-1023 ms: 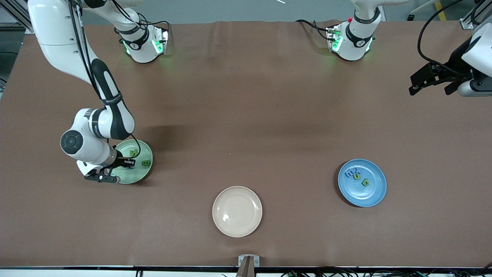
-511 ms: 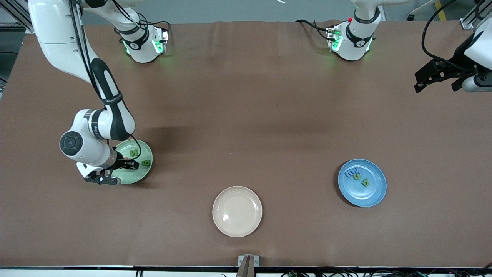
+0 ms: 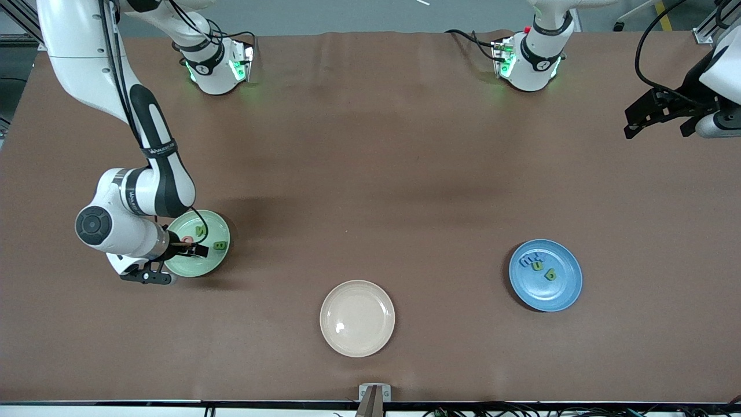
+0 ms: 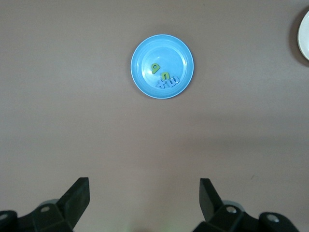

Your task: Sort upper and lower case letters into plates

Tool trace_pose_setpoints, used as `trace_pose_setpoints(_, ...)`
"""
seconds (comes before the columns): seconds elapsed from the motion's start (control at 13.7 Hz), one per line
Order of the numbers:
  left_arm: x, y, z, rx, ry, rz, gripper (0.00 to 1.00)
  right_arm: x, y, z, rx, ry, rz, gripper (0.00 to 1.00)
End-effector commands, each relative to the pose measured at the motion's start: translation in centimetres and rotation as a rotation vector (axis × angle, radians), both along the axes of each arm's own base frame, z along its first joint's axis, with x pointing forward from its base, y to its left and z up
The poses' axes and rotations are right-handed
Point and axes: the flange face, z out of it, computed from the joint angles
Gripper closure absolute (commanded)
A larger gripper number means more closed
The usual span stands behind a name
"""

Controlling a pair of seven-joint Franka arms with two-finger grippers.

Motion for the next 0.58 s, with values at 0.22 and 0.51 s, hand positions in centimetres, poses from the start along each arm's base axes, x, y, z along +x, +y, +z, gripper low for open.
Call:
trace_pose_setpoints(0.22, -0.7, 0.1, 0.6, 0.01, -0.007, -0.023, 0.0, 1.5, -0.4, 2.9, 0.001, 0.026, 0.009, 0.0)
trace_pose_setpoints(0.51, -0.7, 0.1, 0.5, 0.011, -0.004, -0.023, 0.0, 1.5, -0.7, 4.4, -0.027, 0.072, 0.027, 0.0)
